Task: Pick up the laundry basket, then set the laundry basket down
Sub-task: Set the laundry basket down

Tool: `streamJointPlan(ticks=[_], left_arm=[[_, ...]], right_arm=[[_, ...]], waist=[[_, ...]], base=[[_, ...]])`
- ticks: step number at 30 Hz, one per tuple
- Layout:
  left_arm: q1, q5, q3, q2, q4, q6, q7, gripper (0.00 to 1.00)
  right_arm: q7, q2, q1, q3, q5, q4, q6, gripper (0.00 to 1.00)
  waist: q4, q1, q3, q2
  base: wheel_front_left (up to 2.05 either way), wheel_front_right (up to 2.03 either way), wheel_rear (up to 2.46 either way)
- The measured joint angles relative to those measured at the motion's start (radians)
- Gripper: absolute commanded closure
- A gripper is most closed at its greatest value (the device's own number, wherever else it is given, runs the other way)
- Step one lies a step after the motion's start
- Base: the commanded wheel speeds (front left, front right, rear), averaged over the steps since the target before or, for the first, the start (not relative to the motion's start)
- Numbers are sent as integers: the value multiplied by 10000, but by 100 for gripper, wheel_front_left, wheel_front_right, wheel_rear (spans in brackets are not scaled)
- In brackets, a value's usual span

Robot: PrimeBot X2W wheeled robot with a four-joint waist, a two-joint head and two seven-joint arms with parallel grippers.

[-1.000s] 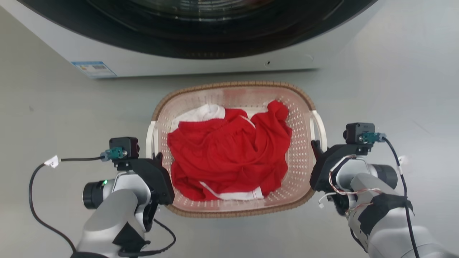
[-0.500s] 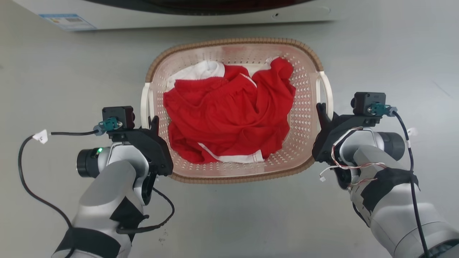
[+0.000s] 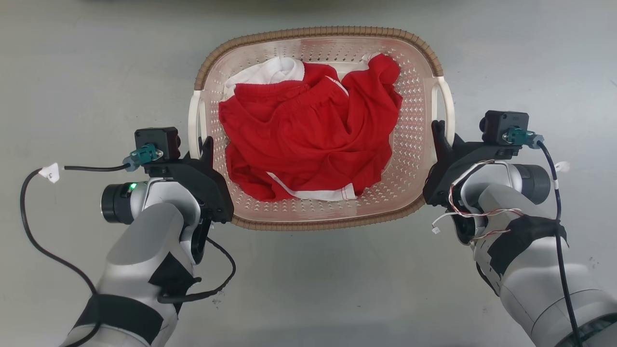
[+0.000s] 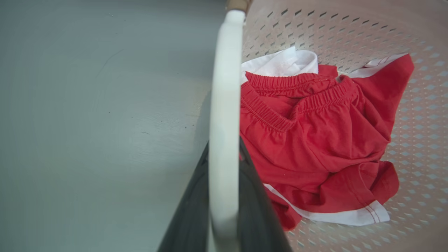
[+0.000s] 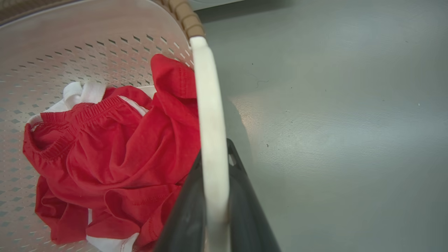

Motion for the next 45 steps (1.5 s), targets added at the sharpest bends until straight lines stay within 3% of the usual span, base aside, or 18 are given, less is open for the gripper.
streamJointPlan(ticks=[12,13,14,17,18,20,21,45], left_arm=[[-146,0,-10,-75,182,-167,-192,100],[-165,0,-10,-77,190,-173,-209,100],[-177,0,-10,-75,196,-174,-244,100],[-202,-2,0,-21,270,-176,-314,100],[-204,-2,2,8,291,-196,-324,82],[-216,-4,15,29,313,-249,-362,19],[-232,-6,31,75,341,-251,-410,0],[-164,-82,35,54,629,-351,-418,0]], right_arm=[[-169,10,-46,-8,0,155,2,100],[-196,10,-58,-8,0,157,2,63],[-215,10,-75,-10,0,180,2,0],[-224,-54,-104,-40,0,255,-40,0],[-222,-77,-104,-40,0,270,-40,0],[-226,-79,-106,-44,0,286,-40,0],[-222,-113,-115,-58,6,320,-15,0],[-286,-63,109,-33,140,485,560,0]], waist=[[48,-2,221,-2],[51,-1,237,-2],[55,-2,250,-1],[65,-2,282,-2],[68,-2,290,-1],[73,-2,300,-2],[78,-2,305,-2],[150,-2,-746,-2]], base=[[0,0,0],[0,0,0],[0,0,0],[0,0,0],[0,0,0],[0,0,0],[0,0,0],[0,0,0]])
